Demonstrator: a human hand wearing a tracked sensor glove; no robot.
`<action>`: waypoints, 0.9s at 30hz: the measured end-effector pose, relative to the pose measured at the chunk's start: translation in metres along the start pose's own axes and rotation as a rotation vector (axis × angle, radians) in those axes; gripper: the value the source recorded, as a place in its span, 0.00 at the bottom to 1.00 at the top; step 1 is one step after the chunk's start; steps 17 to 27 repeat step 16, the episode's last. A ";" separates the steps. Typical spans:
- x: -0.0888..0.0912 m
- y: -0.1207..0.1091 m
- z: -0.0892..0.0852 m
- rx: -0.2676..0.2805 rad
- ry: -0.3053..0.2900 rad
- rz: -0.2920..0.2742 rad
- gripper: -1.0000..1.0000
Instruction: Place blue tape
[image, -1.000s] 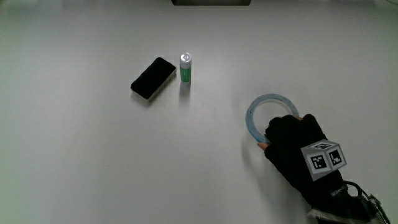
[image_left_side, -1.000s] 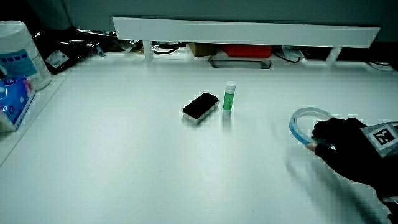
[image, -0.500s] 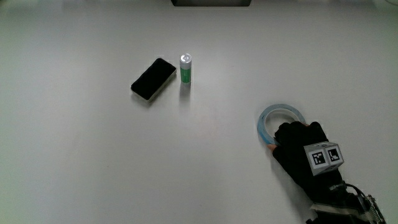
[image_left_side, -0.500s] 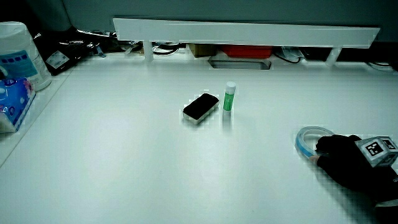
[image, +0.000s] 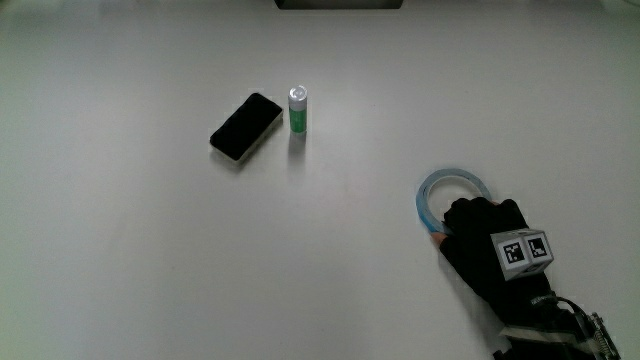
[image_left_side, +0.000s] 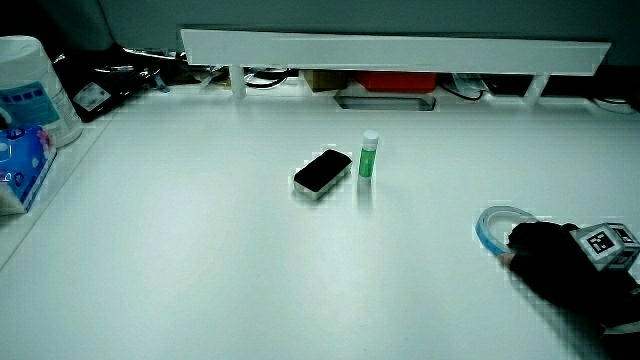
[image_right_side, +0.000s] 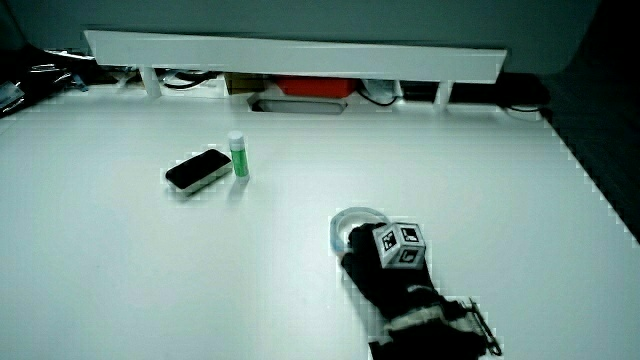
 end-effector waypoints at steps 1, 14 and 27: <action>-0.002 0.000 0.002 -0.001 0.010 -0.003 0.31; -0.012 -0.002 0.014 0.010 0.040 0.017 0.10; -0.020 -0.004 0.020 0.017 0.057 0.039 0.06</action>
